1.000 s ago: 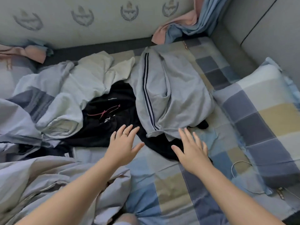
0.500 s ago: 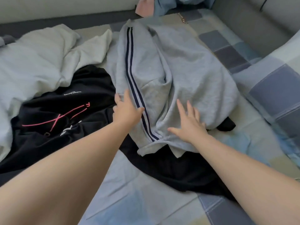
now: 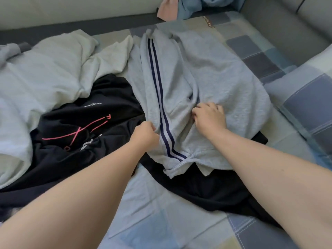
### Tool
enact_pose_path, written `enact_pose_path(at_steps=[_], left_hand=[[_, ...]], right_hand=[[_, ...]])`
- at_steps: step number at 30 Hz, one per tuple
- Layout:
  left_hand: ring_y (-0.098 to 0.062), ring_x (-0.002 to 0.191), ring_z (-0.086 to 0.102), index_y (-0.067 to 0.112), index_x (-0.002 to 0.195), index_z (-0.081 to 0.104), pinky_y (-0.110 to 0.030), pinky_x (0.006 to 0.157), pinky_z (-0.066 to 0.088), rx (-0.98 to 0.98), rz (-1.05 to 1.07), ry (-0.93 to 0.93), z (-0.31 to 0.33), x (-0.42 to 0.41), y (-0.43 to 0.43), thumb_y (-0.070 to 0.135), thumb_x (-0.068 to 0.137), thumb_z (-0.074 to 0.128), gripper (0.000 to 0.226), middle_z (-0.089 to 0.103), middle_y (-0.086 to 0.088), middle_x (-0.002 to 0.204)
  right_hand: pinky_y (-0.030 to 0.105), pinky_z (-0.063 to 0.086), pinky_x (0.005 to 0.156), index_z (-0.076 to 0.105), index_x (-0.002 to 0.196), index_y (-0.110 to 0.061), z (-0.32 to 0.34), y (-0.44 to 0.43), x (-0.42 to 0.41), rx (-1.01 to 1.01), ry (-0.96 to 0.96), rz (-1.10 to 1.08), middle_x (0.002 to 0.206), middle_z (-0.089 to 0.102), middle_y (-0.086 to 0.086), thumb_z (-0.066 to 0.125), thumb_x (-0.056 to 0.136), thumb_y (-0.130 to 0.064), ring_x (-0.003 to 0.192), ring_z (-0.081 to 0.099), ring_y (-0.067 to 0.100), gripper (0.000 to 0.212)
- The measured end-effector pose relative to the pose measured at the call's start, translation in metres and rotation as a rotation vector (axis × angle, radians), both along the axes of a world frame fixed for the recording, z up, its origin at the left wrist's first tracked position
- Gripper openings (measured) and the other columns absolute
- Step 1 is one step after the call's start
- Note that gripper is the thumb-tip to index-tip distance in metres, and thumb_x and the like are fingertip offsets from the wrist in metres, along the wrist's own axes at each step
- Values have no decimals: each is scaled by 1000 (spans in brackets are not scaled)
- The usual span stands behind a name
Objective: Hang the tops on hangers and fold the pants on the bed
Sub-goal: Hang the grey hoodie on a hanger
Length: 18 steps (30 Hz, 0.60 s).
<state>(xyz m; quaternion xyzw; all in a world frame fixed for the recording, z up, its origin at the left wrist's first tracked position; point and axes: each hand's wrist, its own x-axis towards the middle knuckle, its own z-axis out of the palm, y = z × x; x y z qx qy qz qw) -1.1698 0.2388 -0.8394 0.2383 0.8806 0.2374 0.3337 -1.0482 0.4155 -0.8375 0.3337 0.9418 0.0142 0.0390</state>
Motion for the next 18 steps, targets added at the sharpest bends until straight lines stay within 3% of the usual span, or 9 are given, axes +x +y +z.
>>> enact_pose_path(at_steps=[2, 4, 6, 8, 10, 12, 15, 18], left_hand=[[-18, 64, 41, 15, 74, 41, -28, 55, 33, -53, -61, -46, 11, 9, -15, 1, 83, 44, 16, 46, -1, 73], [-18, 66, 44, 14, 74, 46, -28, 58, 37, -113, -153, -113, 24, 20, -31, 8, 87, 50, 15, 49, -1, 73], [-20, 68, 44, 14, 76, 49, -29, 62, 37, -142, -230, -192, 39, 35, -49, 13, 87, 56, 14, 49, -2, 74], [-21, 69, 43, 16, 75, 49, -30, 62, 36, -135, -247, -300, 53, 55, -72, 11, 85, 56, 13, 48, -4, 73], [-20, 65, 45, 17, 71, 49, -26, 60, 38, -157, -254, -379, 65, 77, -99, 9, 85, 55, 18, 51, -3, 69], [-17, 61, 48, 19, 70, 49, -24, 56, 38, -213, -250, -440, 74, 99, -128, 7, 86, 54, 21, 53, 0, 66], [-15, 62, 47, 21, 69, 47, -24, 55, 37, -288, -213, -460, 79, 130, -176, 6, 86, 54, 24, 52, 2, 66], [-22, 76, 56, 21, 67, 49, -25, 60, 40, -379, -198, -443, 93, 156, -223, 12, 86, 58, 23, 56, 1, 72]], right_hand=[[39, 32, 92, 58, 114, -27, 9, -10, 13, -28, 10, 13, 129, 56, -4, 50, 99, -20, 123, 47, 24, 19], [42, 35, 97, 43, 136, -26, 22, -24, 23, -91, 16, 13, 149, 40, 0, 56, 96, -16, 133, 41, 26, 43], [46, 33, 109, 26, 153, -36, 37, -39, 30, -156, -80, 53, 165, 14, 2, 62, 95, -20, 146, 24, 27, 71], [48, 26, 116, 34, 151, -39, 44, -57, 38, -215, -182, 132, 167, 8, 1, 60, 96, -25, 151, 12, 27, 63], [45, 25, 116, 55, 139, -35, 46, -73, 51, -254, -246, 172, 164, 21, 1, 55, 98, -29, 151, 15, 26, 41], [42, 28, 112, 65, 128, -31, 51, -93, 68, -262, -320, 178, 150, 42, -1, 50, 100, -33, 145, 27, 24, 32], [39, 35, 99, 67, 119, -31, 68, -134, 102, -287, -369, 174, 125, 61, -4, 44, 102, -32, 126, 46, 23, 29], [38, 39, 87, 69, 111, -29, 91, -186, 159, -430, -385, 52, 113, 69, 2, 45, 102, -26, 111, 57, 29, 26]])
